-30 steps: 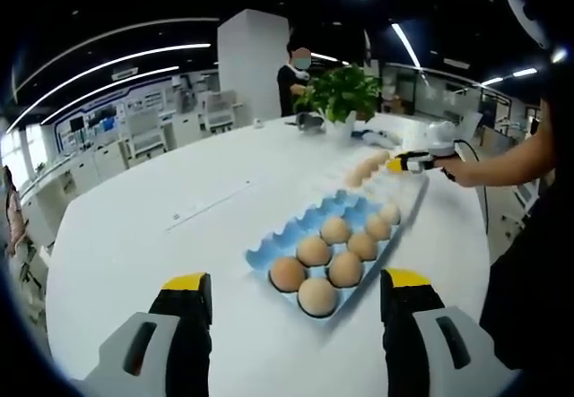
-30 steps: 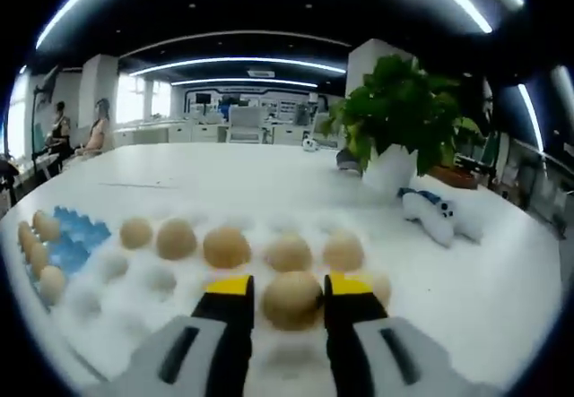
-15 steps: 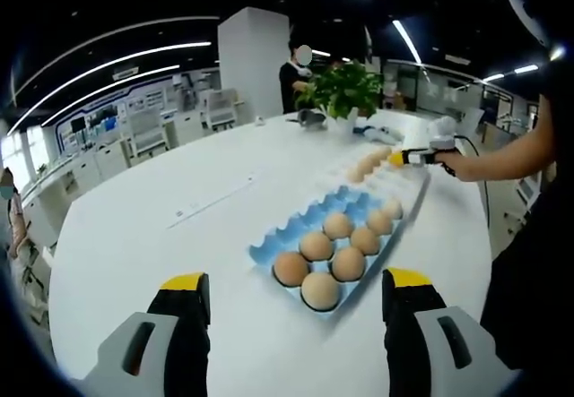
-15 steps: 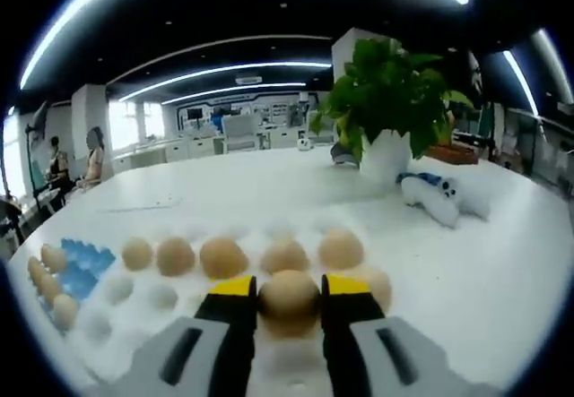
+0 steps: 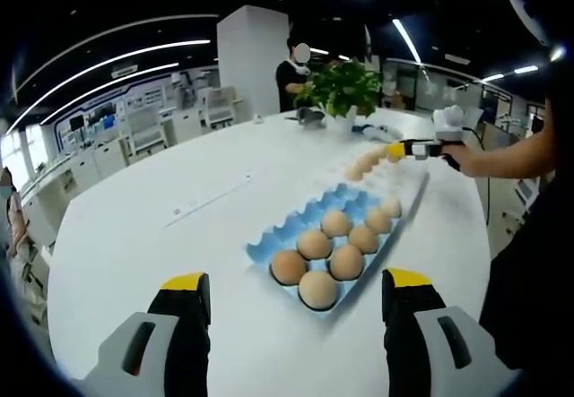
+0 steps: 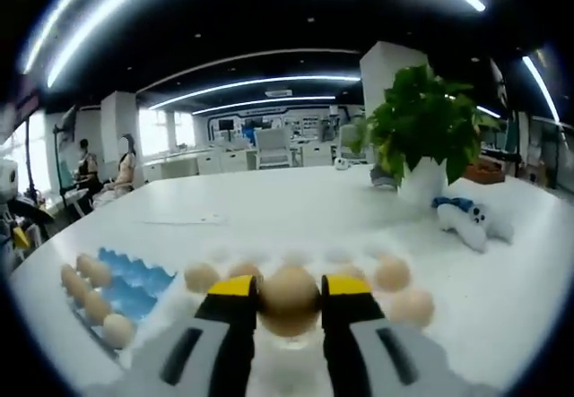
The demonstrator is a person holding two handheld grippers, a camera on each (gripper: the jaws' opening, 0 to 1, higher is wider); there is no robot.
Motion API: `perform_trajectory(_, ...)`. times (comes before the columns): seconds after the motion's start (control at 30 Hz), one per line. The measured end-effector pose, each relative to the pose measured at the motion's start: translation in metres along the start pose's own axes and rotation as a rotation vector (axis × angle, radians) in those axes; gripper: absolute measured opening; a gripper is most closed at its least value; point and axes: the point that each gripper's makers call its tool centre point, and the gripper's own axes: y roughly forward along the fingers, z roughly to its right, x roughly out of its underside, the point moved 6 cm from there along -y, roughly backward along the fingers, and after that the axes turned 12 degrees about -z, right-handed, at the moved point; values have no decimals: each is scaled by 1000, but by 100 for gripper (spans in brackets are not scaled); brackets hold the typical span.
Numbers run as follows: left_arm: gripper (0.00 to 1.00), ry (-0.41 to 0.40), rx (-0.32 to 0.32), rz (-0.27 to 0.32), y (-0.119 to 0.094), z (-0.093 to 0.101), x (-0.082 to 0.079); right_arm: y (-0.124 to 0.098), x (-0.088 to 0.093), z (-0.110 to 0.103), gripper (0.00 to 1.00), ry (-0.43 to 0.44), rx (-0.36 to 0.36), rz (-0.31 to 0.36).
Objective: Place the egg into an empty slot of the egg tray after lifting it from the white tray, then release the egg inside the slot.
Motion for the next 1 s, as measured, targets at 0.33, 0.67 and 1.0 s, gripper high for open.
perform_trajectory(0.33,79,0,-1,1,-2,1,1,9,3,-40,27,-35,-127,-19)
perform_trajectory(0.67,79,-1,-2,3,-3,1,1,18,6,-73,28,-77,-222,-40)
perform_trajectory(1.0,79,1,-5,2,-2,0,0,29,5,-115,28,-152,-364,-63)
